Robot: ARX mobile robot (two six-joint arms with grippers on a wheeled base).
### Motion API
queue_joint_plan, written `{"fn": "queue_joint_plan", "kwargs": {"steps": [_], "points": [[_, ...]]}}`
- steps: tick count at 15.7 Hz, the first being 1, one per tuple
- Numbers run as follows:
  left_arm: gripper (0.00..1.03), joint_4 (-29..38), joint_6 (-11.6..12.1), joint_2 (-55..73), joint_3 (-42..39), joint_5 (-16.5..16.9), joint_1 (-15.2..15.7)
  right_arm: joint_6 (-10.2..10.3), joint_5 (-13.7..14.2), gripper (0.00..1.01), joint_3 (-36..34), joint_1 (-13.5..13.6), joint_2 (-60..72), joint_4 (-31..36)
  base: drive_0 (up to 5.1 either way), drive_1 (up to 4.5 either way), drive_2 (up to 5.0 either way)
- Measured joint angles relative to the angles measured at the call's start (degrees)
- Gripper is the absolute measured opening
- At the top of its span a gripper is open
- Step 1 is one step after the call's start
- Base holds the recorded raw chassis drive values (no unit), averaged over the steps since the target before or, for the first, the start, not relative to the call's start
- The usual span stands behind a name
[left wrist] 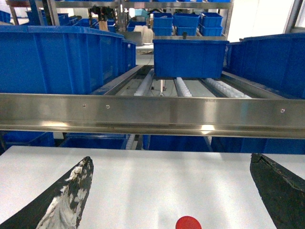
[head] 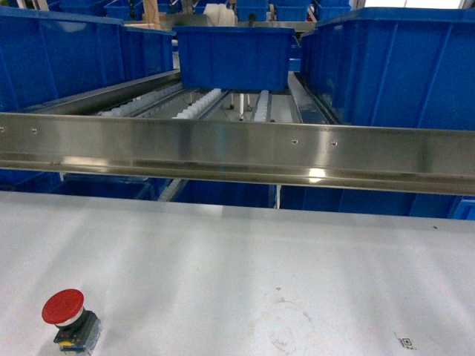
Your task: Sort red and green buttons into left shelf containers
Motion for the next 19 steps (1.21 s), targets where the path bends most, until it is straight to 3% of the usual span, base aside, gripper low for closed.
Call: {"fn": "queue_joint_plan", "kwargs": {"steps": [13, 16, 17, 19], "points": [[0.98, 0.2, -0.1, 0.1, 0.0, 0.7, 0.4, 0.0, 0.4, 0.98, 0.0, 0.0, 0.5, 1.7, 0.0, 0.00, 0.0], [0.98, 11.4, -0.4, 8.1, 0.0, 9.5, 8.3, -0.5, 1.5, 0.98, 0.0, 1.4, 18.0, 20.5, 0.0, 0.00, 0.0], [0.98, 18.8, -0.2, 15.4, 0.0, 11.8, 8.9, -1.1, 1.0, 0.98, 0.4, 0.0, 26.1, 28.0, 0.0, 0.00, 0.0], [0.98, 32.7, 1.8, 32.0, 0.8, 12.3, 5.9, -2.8, -0.3, 0.98, 4.0, -2.7, 44.9, 42.3, 0.0, 0.00, 0.0]]}}
